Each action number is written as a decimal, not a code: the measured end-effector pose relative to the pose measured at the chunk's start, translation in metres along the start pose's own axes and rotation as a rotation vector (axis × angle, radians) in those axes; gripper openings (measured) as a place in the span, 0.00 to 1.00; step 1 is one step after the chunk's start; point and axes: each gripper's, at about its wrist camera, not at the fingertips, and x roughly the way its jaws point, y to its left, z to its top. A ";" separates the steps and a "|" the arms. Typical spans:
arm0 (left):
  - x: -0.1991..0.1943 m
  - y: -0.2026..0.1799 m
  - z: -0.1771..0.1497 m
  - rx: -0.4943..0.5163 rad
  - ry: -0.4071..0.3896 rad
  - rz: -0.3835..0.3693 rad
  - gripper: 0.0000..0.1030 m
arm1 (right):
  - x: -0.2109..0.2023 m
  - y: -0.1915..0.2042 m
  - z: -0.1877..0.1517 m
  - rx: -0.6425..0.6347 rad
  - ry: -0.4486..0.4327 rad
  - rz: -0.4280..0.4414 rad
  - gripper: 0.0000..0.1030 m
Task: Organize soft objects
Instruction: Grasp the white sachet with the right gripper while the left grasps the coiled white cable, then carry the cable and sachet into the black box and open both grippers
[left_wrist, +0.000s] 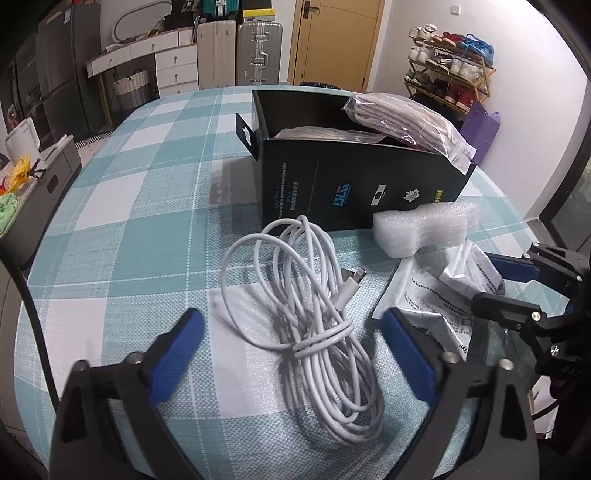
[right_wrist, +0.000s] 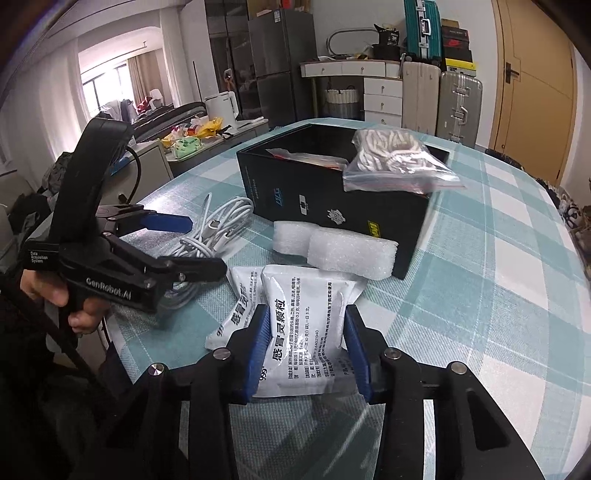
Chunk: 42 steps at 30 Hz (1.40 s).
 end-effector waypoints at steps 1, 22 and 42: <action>-0.001 0.000 0.000 0.006 0.000 0.006 0.83 | -0.002 -0.001 -0.002 0.005 -0.003 -0.004 0.39; -0.030 0.001 0.002 0.003 -0.104 -0.075 0.29 | -0.030 0.004 -0.006 0.008 -0.076 -0.031 0.39; -0.066 0.003 0.038 0.000 -0.264 -0.093 0.29 | -0.051 0.002 0.022 0.037 -0.225 -0.054 0.39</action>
